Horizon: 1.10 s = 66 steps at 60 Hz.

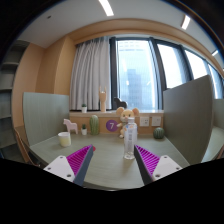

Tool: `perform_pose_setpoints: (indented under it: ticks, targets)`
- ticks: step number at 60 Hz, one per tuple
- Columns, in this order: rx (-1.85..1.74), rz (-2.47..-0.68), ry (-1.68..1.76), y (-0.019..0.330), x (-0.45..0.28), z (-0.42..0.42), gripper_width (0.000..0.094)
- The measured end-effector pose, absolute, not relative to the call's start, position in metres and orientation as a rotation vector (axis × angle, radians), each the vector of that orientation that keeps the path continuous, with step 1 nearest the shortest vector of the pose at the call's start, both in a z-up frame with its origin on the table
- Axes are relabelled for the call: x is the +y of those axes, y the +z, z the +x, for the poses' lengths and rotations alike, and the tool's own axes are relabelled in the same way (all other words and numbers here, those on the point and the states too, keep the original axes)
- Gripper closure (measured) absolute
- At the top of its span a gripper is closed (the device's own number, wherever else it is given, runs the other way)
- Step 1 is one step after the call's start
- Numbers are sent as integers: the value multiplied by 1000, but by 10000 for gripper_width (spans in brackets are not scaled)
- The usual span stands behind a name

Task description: Pour water

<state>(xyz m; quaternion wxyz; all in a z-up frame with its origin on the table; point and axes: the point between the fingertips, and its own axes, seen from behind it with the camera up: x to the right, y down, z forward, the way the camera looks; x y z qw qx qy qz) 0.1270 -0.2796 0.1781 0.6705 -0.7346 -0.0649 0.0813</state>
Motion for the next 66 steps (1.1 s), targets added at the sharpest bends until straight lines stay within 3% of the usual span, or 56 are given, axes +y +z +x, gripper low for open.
perform_pose_setpoints:
  ticks: [7,11,26,50,55,63,66]
  targets:
    - [-124,-1657,184,174,-265,137,96]
    - [-107,-1678,150,142,-244,183,97]
    - [-100,-1688,117,111,-163,210,108]
    - [-157,-1709,42,104,-35,178,107]
    - [-145,-1724,29,100,-17,175,159]
    - [-90,-1758,10,99,-9,172,383]
    - [-75,-1749,10,103,-4,175,402]
